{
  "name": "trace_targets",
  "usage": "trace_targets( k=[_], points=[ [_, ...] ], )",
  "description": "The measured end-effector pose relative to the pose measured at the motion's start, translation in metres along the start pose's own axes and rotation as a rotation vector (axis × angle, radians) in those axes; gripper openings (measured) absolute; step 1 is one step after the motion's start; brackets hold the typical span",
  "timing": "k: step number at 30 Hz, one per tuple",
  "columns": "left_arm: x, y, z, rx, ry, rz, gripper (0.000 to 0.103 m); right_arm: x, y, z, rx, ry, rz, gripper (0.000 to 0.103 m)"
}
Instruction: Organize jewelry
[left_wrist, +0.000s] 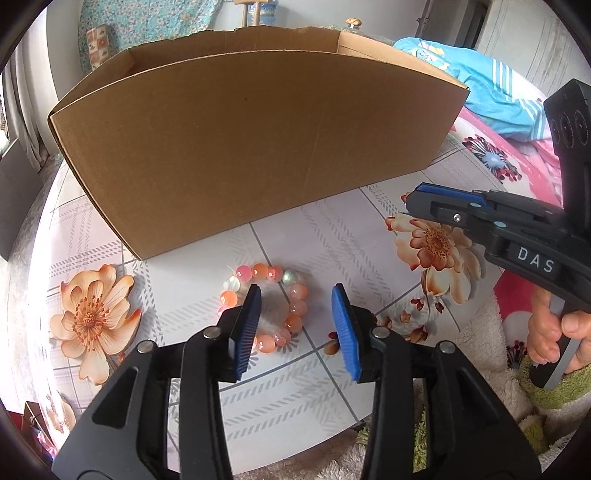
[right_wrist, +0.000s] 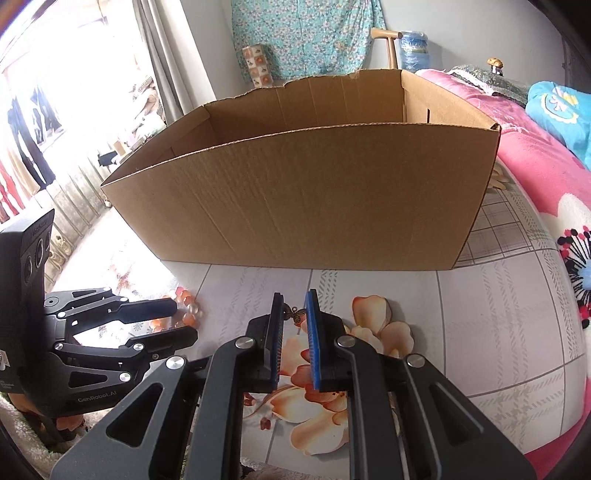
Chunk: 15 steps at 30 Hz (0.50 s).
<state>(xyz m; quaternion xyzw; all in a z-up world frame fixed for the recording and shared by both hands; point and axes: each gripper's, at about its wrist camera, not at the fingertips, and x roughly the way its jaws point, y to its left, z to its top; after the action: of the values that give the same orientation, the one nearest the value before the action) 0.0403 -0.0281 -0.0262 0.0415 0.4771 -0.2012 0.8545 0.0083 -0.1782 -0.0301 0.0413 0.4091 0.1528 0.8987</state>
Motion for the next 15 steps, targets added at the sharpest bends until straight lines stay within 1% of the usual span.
trace_targets(
  k=[4,6,8,11,13,15],
  points=[
    [0.002,-0.005,-0.002,0.022,0.006,0.030,0.037,-0.004,-0.001,-0.002,0.006,-0.013,-0.002,0.013],
    [0.003,-0.007,-0.001,0.021,0.008,0.049,0.033,-0.008,-0.001,-0.003,0.007,-0.020,-0.002,0.013],
    [0.004,-0.007,0.000,0.020,0.008,0.065,0.023,-0.011,0.002,-0.004,0.006,-0.027,-0.001,0.013],
    [0.005,-0.004,0.002,0.011,0.008,0.073,0.013,-0.012,0.005,-0.002,0.002,-0.034,0.001,0.013],
    [0.005,-0.002,0.003,0.008,0.007,0.079,0.009,-0.013,0.005,-0.001,0.003,-0.038,0.003,0.013],
    [0.006,-0.002,0.003,0.004,0.004,0.073,0.009,-0.014,0.005,-0.001,0.009,-0.041,0.004,0.013]
  ],
)
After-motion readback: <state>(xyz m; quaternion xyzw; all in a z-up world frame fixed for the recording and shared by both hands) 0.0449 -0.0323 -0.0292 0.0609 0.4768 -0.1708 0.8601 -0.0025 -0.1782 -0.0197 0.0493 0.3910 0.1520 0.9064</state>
